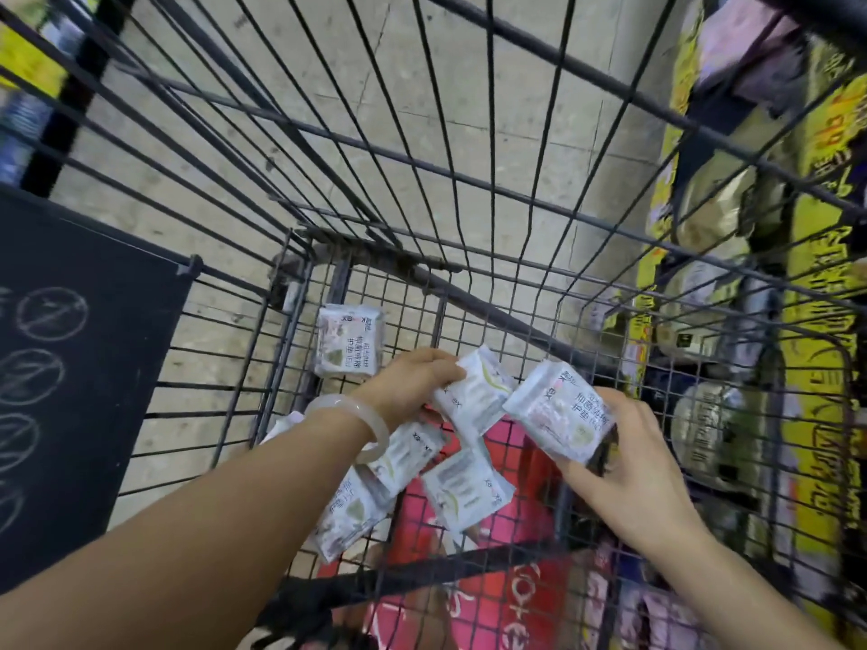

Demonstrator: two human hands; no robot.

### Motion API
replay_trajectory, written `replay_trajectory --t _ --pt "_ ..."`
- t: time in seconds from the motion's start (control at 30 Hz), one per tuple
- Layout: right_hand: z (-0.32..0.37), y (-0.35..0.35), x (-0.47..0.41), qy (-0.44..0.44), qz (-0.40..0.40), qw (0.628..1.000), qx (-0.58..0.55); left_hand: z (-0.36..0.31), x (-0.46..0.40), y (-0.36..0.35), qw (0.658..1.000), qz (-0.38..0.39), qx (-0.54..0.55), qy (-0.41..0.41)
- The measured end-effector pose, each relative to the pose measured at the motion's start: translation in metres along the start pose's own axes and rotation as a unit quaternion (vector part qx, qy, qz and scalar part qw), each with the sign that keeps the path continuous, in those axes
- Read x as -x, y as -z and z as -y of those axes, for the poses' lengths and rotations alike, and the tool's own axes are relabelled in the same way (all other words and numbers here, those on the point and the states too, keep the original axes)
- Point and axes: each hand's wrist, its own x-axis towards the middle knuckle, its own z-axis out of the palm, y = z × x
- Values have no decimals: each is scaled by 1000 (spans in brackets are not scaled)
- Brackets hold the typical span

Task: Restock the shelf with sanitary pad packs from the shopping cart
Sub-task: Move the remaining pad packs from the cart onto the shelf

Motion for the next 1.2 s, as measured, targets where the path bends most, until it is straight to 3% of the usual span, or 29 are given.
replay_trajectory --t 0.33,0.47,0.6,0.77,0.93,1.1,1.2 --pt "2 4 -3 -21 6 1000 -15 -3 -3 -2 999 -8 -16 42" --pt "2 6 -5 -27 1 999 -23 -19 -5 -13 993 -1 -57 107" --pt "-1 16 -8 -38 -8 999 -10 -32 -12 -25 988 8 13 153" --pt "-10 27 -11 -68 -14 998 1 -29 -20 -30 993 -55 -11 100" --pt "-14 31 -11 -79 -36 996 4 -19 -19 -19 980 -105 -166 23" --pt "0 28 -6 -11 -34 999 -12 -12 -18 -14 991 -52 -116 34" --pt "10 22 -7 29 -9 1000 2 -10 -22 -16 991 -86 -91 40"
